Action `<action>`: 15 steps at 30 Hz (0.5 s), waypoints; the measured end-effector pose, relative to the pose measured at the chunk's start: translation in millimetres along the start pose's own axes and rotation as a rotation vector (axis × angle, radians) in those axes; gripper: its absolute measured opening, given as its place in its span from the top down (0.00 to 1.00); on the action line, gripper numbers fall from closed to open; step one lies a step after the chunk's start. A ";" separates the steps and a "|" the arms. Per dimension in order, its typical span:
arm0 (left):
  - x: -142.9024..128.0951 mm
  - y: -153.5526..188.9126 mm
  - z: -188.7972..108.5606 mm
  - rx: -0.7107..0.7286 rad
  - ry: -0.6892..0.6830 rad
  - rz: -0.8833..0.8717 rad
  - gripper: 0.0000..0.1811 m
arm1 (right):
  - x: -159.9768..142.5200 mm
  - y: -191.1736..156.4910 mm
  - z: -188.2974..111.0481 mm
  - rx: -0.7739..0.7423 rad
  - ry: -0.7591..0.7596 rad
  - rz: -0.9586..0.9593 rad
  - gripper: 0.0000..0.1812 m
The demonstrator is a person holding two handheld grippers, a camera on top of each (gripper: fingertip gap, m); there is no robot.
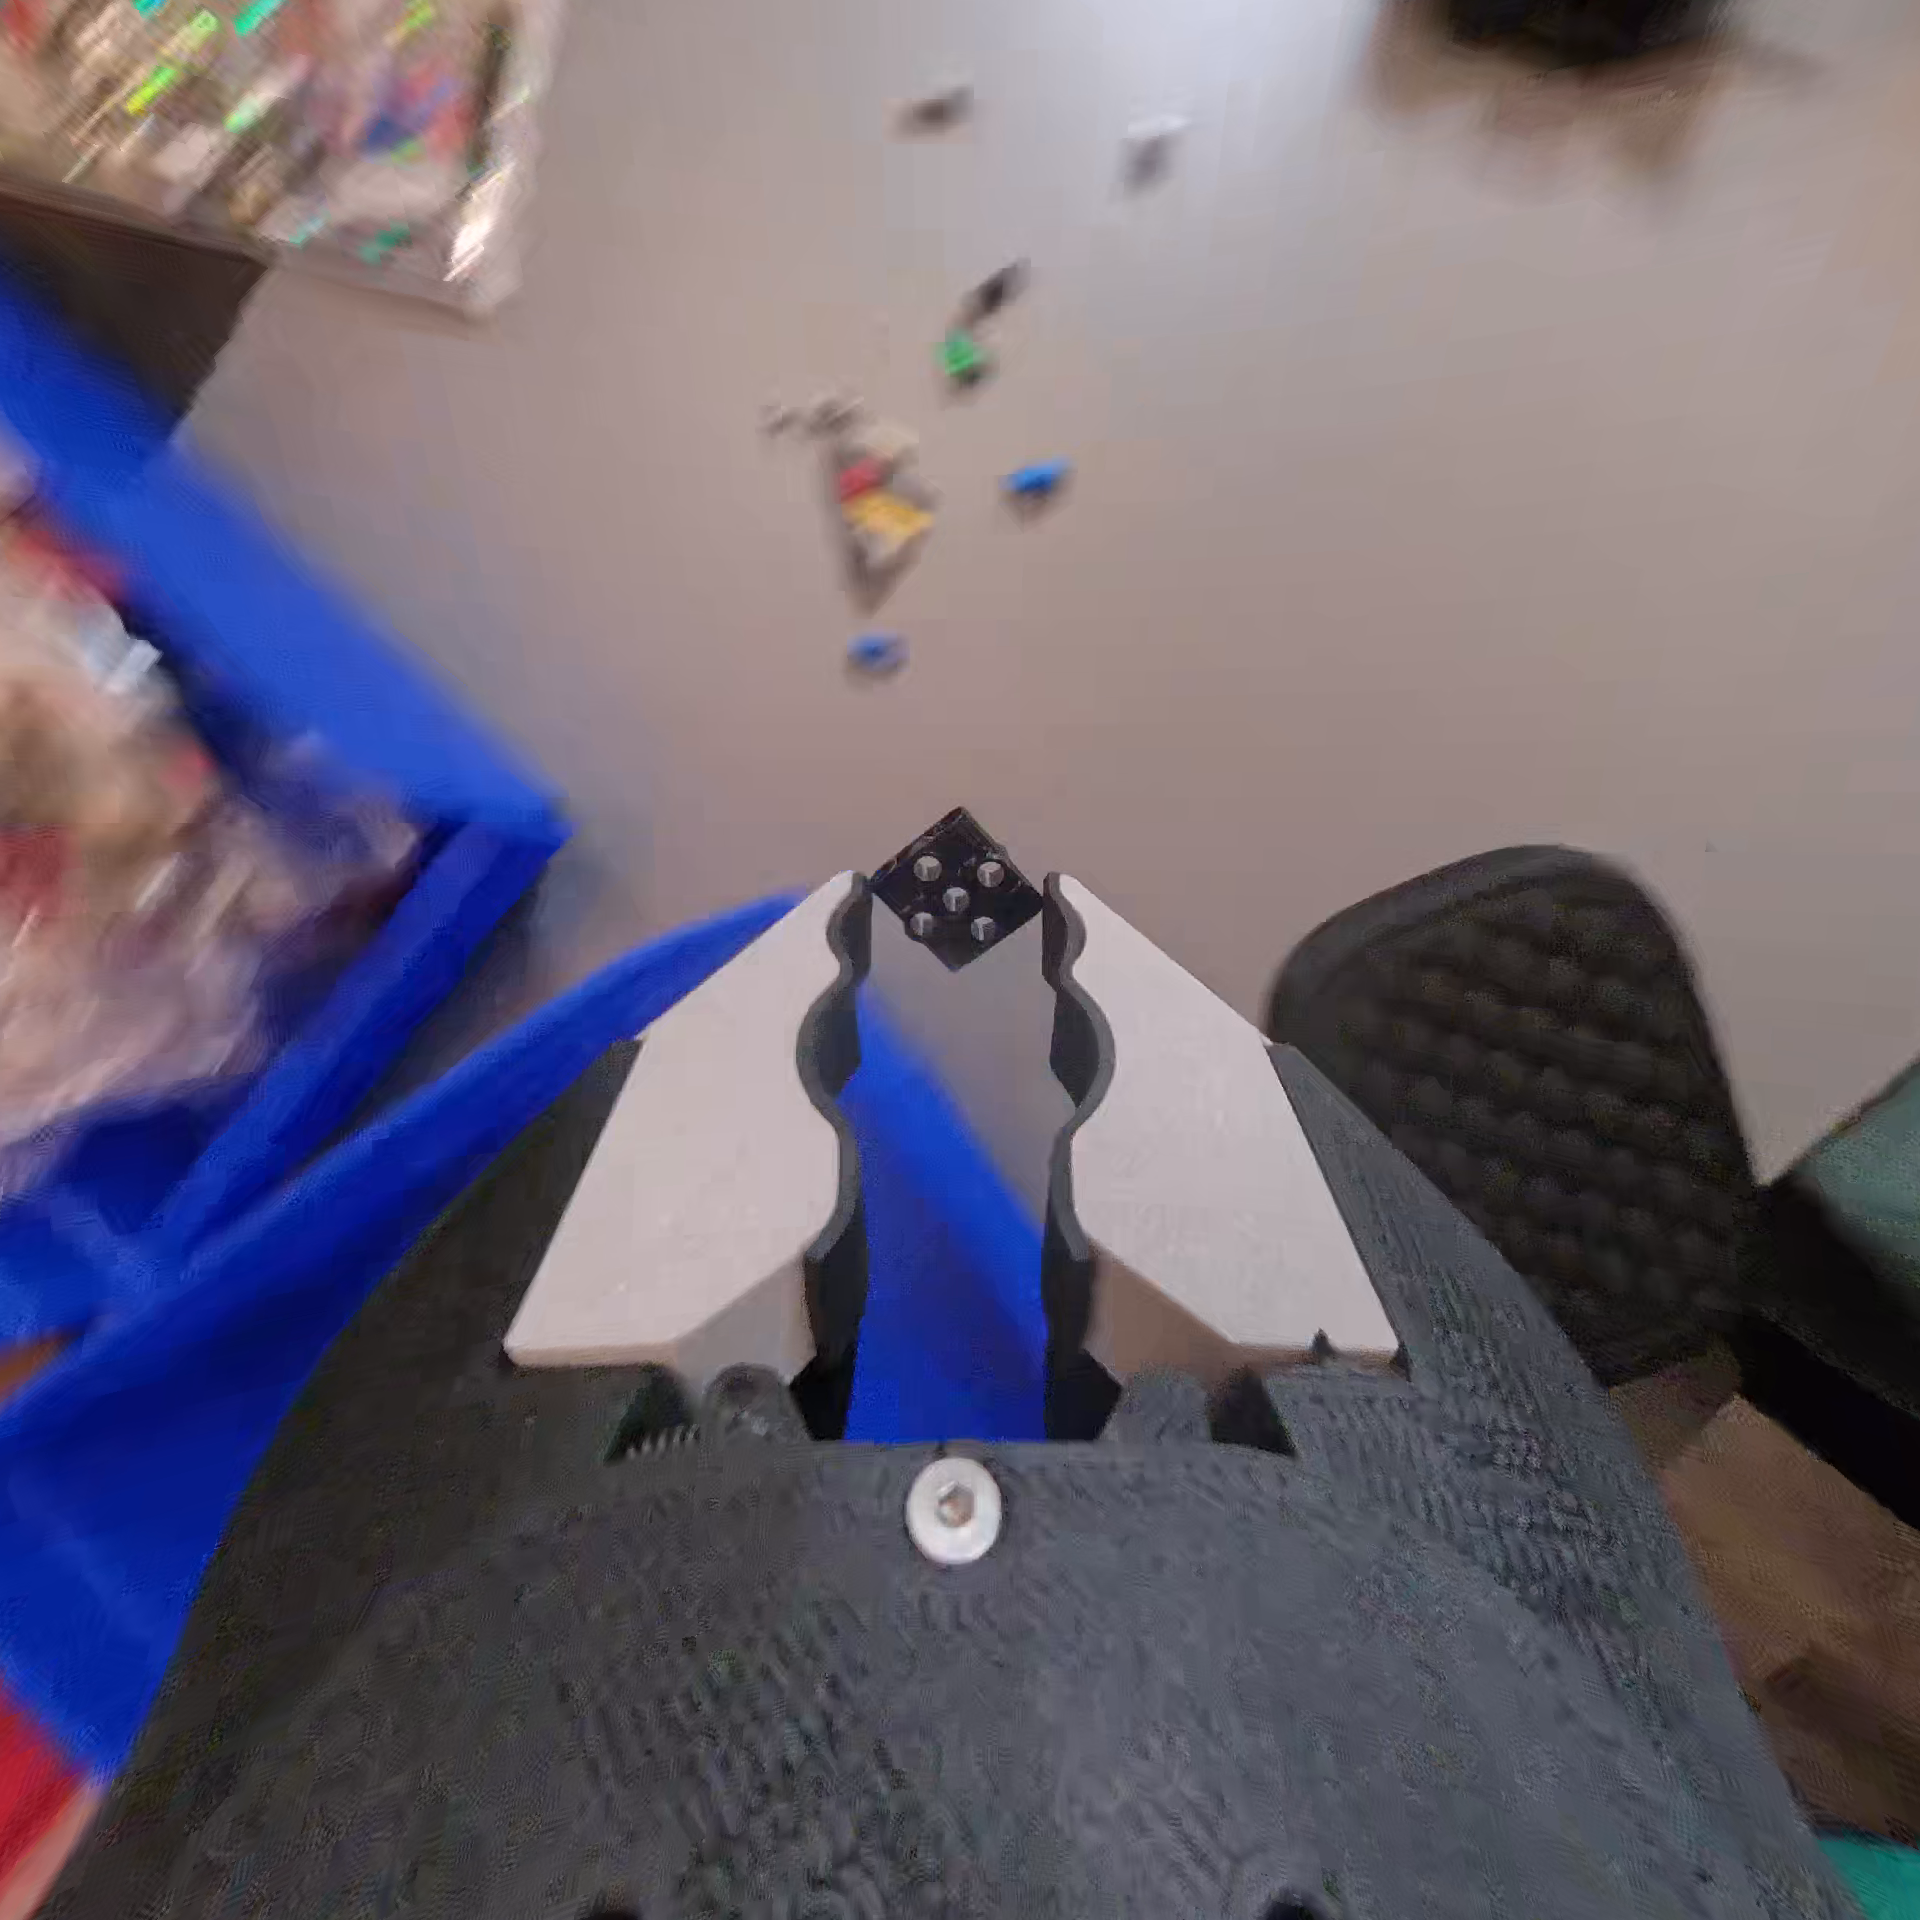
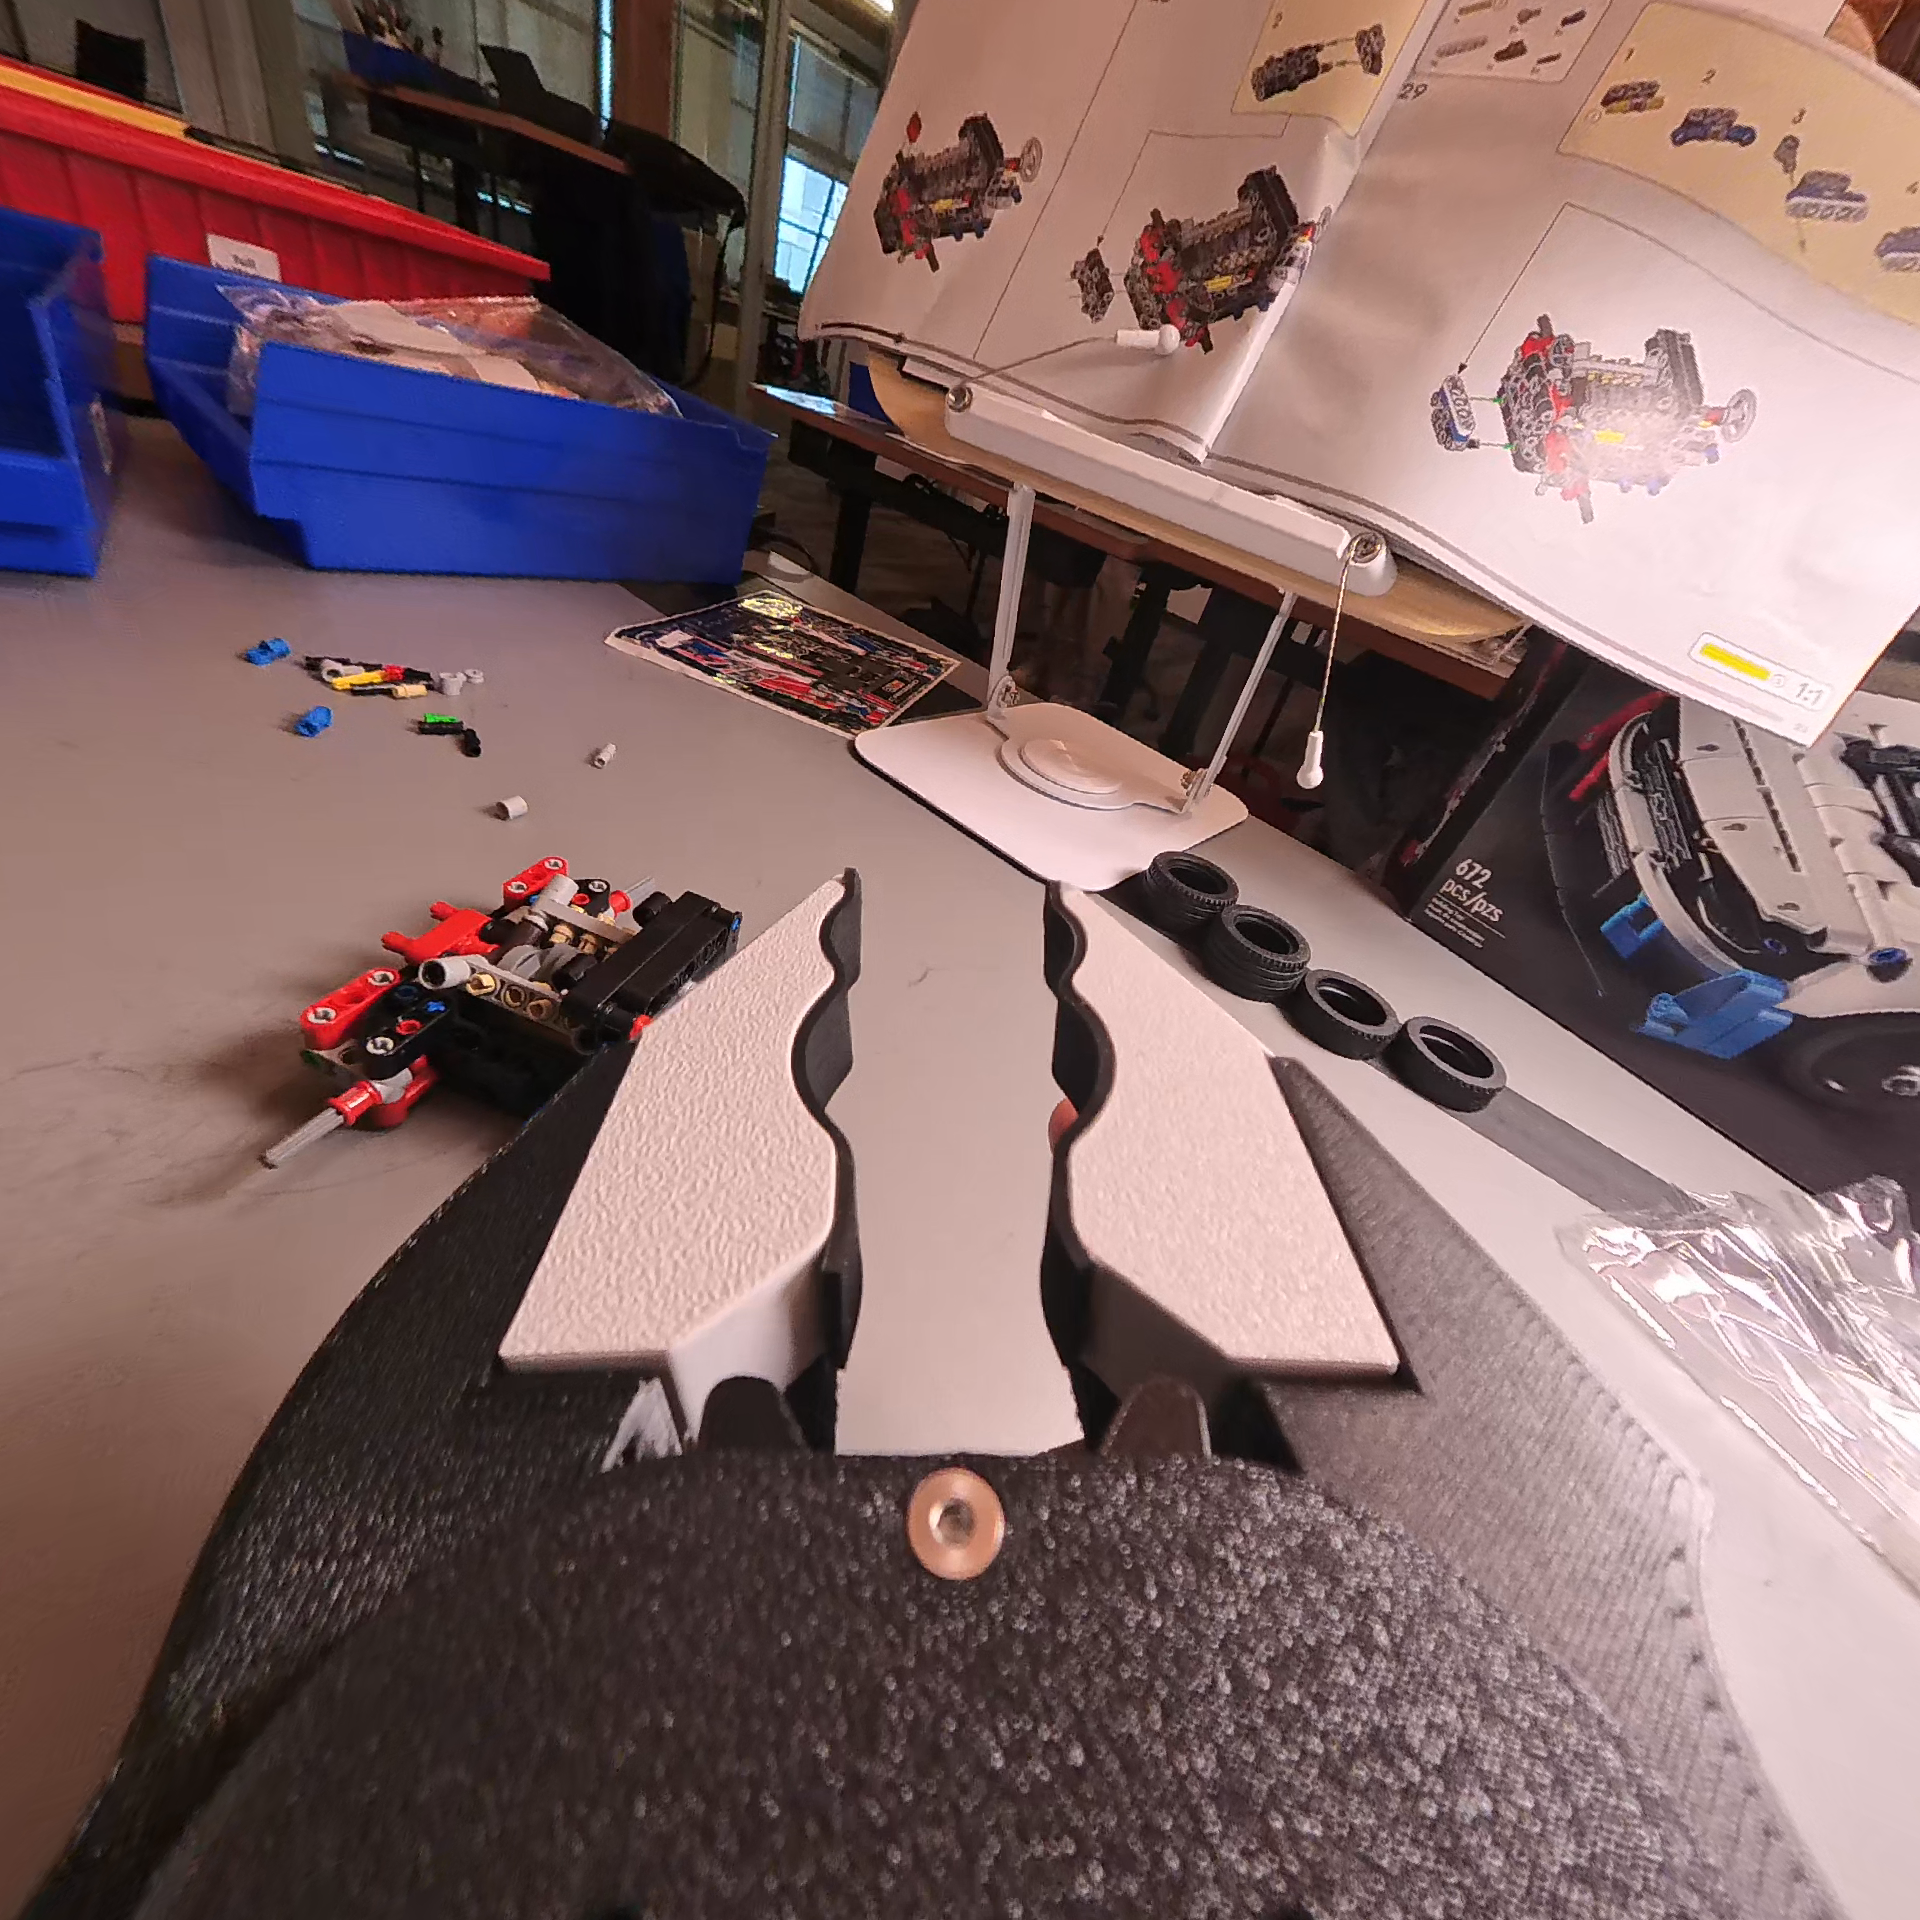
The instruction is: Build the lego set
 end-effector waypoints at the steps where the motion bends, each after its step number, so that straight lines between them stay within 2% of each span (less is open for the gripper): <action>1: 15.3 23.0 13.6 -0.041 -0.005 0.064 0.82 | 1.3 0.5 -0.6 -0.002 0.003 0.001 0.81; 5: 60.3 95.1 76.5 -0.184 -0.027 0.251 0.82 | 9.9 -7.7 -6.1 0.080 0.023 0.019 0.77; 9: 90.8 135.7 129.8 -0.271 -0.055 0.345 0.82 | 6.6 -22.5 -11.5 0.194 -0.033 0.035 0.65; 15: 114.4 164.3 168.7 -0.314 -0.079 0.406 0.82 | 19.3 5.7 -15.8 0.013 0.039 0.069 0.55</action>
Point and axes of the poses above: each gripper's, where its closed fingertips meet, z out along the fingers, x out of its top, y = z × x across the jaws, the point moved 4 cm from there along -z, back along the fingers, and after that the axes turned 5 degrees about -x, right-handed, at the moved point
